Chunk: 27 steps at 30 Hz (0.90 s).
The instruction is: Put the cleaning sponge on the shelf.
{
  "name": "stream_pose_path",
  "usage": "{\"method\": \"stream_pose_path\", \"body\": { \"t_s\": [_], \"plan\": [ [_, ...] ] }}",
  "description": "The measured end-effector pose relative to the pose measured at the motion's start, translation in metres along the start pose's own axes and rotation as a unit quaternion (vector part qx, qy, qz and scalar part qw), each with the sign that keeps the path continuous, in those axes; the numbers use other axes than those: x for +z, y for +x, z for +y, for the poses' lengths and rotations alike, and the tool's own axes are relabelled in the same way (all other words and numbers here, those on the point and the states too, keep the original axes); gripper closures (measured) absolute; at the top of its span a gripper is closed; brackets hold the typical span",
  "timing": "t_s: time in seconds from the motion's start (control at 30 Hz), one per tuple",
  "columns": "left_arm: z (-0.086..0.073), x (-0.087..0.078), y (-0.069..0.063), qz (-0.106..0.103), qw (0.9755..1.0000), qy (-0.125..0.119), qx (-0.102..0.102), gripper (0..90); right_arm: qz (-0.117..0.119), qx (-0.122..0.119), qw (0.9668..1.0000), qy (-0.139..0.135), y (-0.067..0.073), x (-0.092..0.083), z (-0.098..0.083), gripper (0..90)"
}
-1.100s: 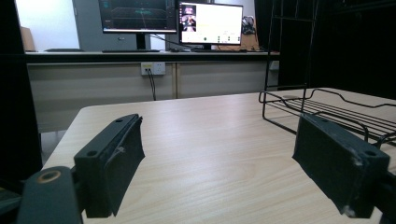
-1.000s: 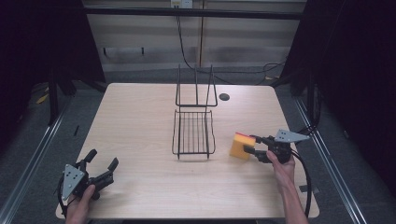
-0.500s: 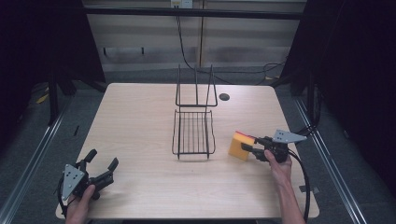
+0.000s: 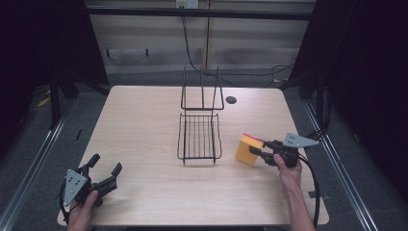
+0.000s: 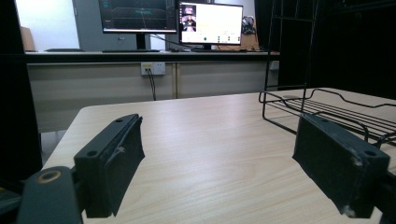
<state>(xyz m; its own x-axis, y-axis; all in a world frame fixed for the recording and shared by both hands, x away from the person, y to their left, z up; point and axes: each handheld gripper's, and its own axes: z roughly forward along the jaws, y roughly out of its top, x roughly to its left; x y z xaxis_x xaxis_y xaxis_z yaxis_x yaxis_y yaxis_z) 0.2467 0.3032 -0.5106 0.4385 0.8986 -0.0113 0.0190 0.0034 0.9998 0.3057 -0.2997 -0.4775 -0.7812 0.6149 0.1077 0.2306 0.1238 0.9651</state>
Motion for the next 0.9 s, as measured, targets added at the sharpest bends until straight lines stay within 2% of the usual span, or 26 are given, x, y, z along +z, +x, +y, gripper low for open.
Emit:
{"method": "stream_pose_path", "body": {
  "t_s": [0.5,0.67,0.9],
  "plan": [
    [0.0,0.0,0.0,0.0,1.0,0.0,0.0,15.6,0.006,-0.004,0.9999,-0.01,0.003,-0.005,0.011,60.0],
    [0.0,0.0,0.0,0.0,1.0,0.0,0.0,15.6,0.003,0.002,0.9999,-0.017,0.004,-0.007,0.013,60.1],
    [0.0,0.0,0.0,0.0,1.0,0.0,0.0,15.6,0.014,-0.004,0.9998,-0.015,0.009,-0.003,0.019,60.1]
  ]
}}
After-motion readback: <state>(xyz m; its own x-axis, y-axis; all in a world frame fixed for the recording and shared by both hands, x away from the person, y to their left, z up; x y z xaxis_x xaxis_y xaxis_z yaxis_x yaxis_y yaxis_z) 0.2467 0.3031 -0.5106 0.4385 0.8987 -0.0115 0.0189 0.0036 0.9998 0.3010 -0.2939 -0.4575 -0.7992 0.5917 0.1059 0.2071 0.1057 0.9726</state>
